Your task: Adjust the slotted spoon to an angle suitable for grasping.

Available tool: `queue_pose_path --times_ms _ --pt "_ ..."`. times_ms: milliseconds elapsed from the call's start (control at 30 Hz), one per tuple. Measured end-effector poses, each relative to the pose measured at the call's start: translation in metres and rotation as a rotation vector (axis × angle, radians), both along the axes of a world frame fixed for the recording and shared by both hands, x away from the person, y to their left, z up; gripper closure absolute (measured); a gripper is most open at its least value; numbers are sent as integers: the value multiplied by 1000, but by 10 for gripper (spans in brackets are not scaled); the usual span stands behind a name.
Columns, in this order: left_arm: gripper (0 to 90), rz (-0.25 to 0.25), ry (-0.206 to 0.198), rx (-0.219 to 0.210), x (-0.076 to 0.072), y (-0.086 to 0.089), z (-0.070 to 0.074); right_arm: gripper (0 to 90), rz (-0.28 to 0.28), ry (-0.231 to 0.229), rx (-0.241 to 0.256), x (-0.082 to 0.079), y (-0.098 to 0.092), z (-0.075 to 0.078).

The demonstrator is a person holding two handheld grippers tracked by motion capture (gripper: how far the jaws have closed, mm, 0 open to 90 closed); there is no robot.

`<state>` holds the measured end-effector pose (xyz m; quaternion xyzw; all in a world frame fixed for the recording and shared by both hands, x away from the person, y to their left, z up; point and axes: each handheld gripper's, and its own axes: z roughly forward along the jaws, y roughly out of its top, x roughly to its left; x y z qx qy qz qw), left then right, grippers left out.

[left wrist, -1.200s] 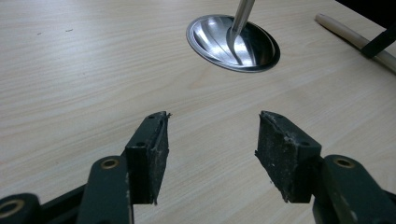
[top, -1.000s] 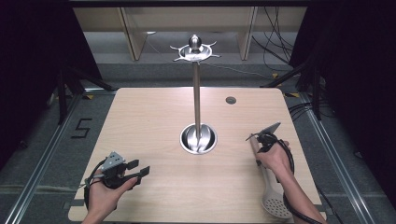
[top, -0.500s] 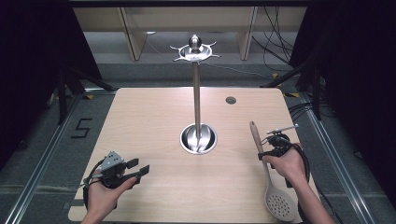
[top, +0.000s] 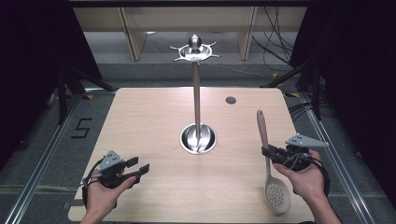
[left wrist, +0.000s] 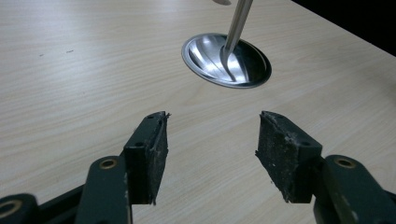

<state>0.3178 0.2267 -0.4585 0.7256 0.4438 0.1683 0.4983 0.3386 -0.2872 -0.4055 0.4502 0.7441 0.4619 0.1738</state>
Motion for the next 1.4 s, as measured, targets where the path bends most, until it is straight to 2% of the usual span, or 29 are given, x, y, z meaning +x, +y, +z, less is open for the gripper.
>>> queue_pose_path --times_ms 33,67,100,133,167,200,233,333,367,400,433,467,500,533,600,800,867,967,1000,1033,1100,1200,1267,1300,1367,1400 --pt "416 0 0 0 0 0 0 761 13 -41 -29 -1 -2 1" --pt "415 -14 -19 3 0 -1 3 761 16 -64 -14 -4 0 0" --pt "414 -14 -19 3 0 -1 3 761 12 -73 2 -7 1 0" --pt "413 -16 -31 2 -1 -3 5 761 28 -128 -18 -7 0 0" --pt "412 -16 -31 2 -1 -3 5 761 28 -128 -18 -7 0 0" --pt "411 -24 -34 -1 0 -4 6 761 25 -161 -9 -9 2 0" --pt "408 -20 -37 1 -1 -5 8 761 34 -198 -30 -10 0 1" --pt "404 -36 -58 -2 0 -8 12 761 32 -212 -15 -13 1 1" --pt "399 -41 -69 -18 2 -9 16 761 29 -256 -18 -15 0 2" --pt "395 -41 -69 -18 2 -9 16 761 29 -256 -18 -15 0 2" --pt "390 -48 -87 -28 4 -11 22 761 34 -264 4 -18 1 3" --pt "381 -48 -87 -28 4 -11 22 761 21 -261 27 -20 2 3" --pt "369 -50 -99 -46 4 -13 27 761 30 -279 11 -20 1 4" --pt "359 -50 -99 -46 4 -13 27 761 30 -279 11 -20 1 4" --pt "348 -59 -132 -43 6 -16 35 761 19 -308 17 -22 1 6" --pt "329 -84 -157 -57 10 -25 46 761 9 -316 33 -24 4 9" --pt "323 -105 -173 -50 12 -30 50 761 29 -333 36 -22 7 11" --pt "319 -124 -178 -34 14 -40 56 761 21 -336 38 -23 10 14" --pt "315 -149 -190 -10 16 -45 62 761 32 -355 32 -22 12 17" --pt "313 -145 -195 -34 17 -49 65 761 21 -354 37 -22 14 18" --pt "312 -156 -201 -46 18 -52 67 761 29 -348 50 -22 16 19" --pt "311 -178 -219 -38 22 -63 79 761 44 -372 42 -20 21 24" --pt "311 -188 -227 -40 23 -65 81 761 42 -370 40 -20 23 26" --pt "311 -193 -224 -36 23 -69 84 761 41 -362 54 -21 26 26" --pt "312 -202 -249 -12 26 -72 88 761 57 -366 48 -19 31 28" --pt "312 -203 -246 -14 26 -75 90 761 57 -366 48 -19 31 28"
